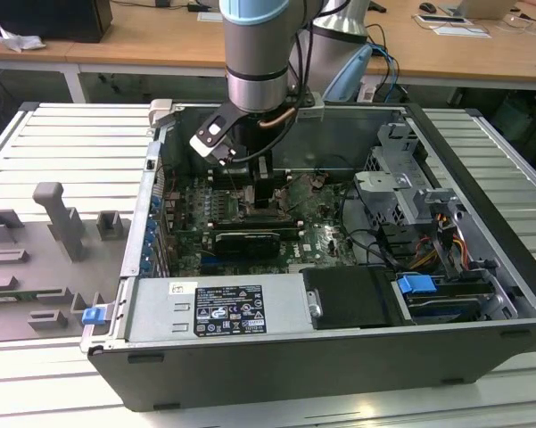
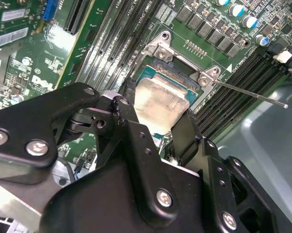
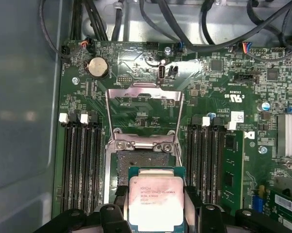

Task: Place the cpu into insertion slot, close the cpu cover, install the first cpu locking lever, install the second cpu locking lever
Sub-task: 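Place the cpu into insertion slot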

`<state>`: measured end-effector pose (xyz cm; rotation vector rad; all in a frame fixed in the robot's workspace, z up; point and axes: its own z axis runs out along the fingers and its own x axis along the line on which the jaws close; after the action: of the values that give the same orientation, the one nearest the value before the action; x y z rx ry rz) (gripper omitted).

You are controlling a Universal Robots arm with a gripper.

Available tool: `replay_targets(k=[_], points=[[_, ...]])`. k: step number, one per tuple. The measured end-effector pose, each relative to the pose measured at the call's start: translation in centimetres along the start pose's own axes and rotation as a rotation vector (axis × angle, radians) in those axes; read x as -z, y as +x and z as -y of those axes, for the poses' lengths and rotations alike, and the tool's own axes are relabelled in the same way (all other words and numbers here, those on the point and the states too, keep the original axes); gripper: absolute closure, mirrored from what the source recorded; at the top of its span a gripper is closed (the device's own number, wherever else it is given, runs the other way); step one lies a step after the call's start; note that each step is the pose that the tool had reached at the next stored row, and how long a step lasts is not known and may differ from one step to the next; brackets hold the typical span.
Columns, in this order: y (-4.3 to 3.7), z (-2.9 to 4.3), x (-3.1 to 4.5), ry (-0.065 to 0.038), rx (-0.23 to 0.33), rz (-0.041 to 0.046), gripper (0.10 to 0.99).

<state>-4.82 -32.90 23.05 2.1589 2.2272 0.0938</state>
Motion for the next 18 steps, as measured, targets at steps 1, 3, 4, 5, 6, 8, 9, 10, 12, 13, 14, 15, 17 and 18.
replay_targets(k=[1, 3, 4, 5, 6, 8, 9, 10, 12, 13, 14, 15, 17, 18], points=[[0.06, 0.0, -0.12, 0.0, 0.0, 0.0, 0.545], [0.2, 0.02, -0.37, 0.0, 0.0, 0.0001, 0.545], [0.29, 0.03, -0.52, 0.0, 0.0, 0.0001, 0.545], [0.37, 0.03, -0.66, 0.0, 0.0, 0.0, 0.545], [0.38, 0.03, -0.72, 0.0, 0.0, -0.0001, 0.545], [0.41, 0.05, -0.89, 0.0, 0.0, 0.0, 0.545], [0.43, 0.05, -0.96, 0.0, -0.001, 0.0001, 0.545], [0.46, 0.06, -1.1, 0.0, -0.006, 0.0004, 0.545], [0.56, 0.07, -1.25, 0.0, -0.01, 0.0009, 0.545], [0.6, 0.07, -1.39, 0.0, -0.014, 0.001, 0.545], [0.61, 0.07, -1.47, 0.0, -0.02, 0.0014, 0.545], [0.63, 0.08, -1.54, 0.0, -0.027, 0.002, 0.545], [0.78, 0.1, -1.73, 0.0, -0.04, 0.0031, 0.545], [0.86, 0.1, -1.81, -0.001, -0.041, 0.0031, 0.545]])
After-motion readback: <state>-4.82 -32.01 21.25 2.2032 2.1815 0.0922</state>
